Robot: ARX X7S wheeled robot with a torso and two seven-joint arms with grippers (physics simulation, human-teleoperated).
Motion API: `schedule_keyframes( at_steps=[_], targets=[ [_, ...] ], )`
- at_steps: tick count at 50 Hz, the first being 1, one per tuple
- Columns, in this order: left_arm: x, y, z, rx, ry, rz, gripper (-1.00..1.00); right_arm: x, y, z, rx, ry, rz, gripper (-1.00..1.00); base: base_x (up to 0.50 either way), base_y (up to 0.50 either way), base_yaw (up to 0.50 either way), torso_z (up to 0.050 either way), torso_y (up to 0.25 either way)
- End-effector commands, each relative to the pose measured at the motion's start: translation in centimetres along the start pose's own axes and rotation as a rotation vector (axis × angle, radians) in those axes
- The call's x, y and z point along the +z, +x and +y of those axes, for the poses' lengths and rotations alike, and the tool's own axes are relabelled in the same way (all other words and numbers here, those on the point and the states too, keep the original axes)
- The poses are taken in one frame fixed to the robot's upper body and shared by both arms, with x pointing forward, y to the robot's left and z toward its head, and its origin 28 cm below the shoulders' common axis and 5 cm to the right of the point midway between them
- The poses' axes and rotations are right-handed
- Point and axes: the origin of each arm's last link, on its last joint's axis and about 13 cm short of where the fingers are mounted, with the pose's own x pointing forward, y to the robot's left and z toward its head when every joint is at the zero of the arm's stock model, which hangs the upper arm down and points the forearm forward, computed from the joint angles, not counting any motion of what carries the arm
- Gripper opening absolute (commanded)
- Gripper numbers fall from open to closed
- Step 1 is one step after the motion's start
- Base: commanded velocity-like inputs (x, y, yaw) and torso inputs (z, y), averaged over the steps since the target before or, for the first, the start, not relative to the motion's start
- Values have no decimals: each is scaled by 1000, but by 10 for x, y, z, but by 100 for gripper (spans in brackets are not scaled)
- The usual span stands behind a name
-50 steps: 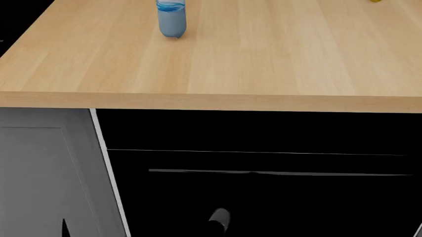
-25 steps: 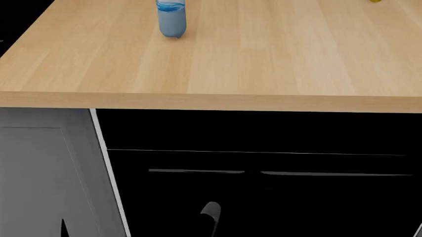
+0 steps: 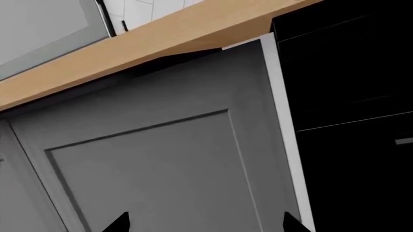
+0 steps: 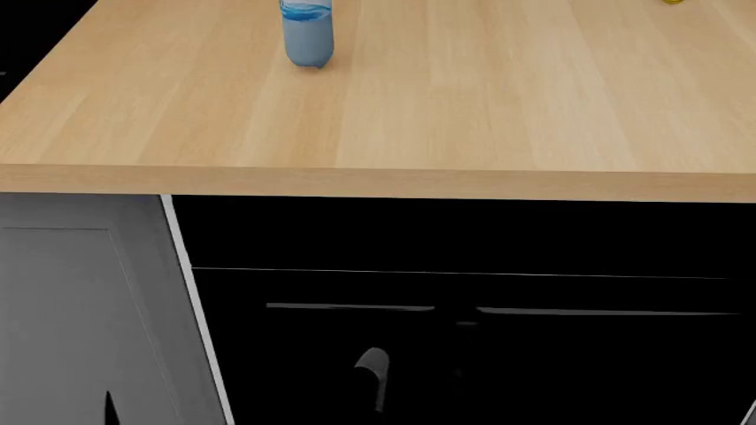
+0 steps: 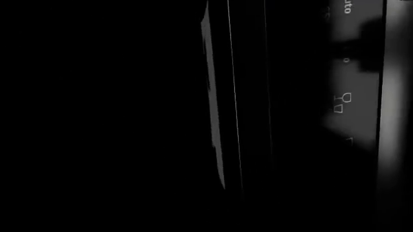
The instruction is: Open the dishwasher door
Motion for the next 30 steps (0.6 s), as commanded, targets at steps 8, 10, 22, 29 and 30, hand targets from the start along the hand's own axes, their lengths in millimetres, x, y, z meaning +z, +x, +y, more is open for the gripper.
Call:
schedule_keyframes(
  at_steps=[8, 10, 22, 29, 30],
  targets=[
    [1, 0, 3, 2, -10, -1, 100, -1, 6, -5, 25, -59, 26, 100, 0, 0, 0, 0, 0],
    [1, 0, 3, 2, -10, -1, 100, -1, 6, -6, 27, -60, 28, 100, 0, 0, 0, 0, 0],
    [0, 0, 3, 2, -10, 0, 100, -4, 10, -12, 64, -26, 56, 100, 0, 0, 0, 0, 0],
    [-1, 1, 3, 4, -10, 3, 100, -6, 10, -14, 83, -7, 81, 100, 0, 0, 0, 0, 0],
    [-1, 1, 3, 3, -11, 3, 100, -6, 11, -14, 84, -5, 83, 100, 0, 0, 0, 0, 0]
  ],
)
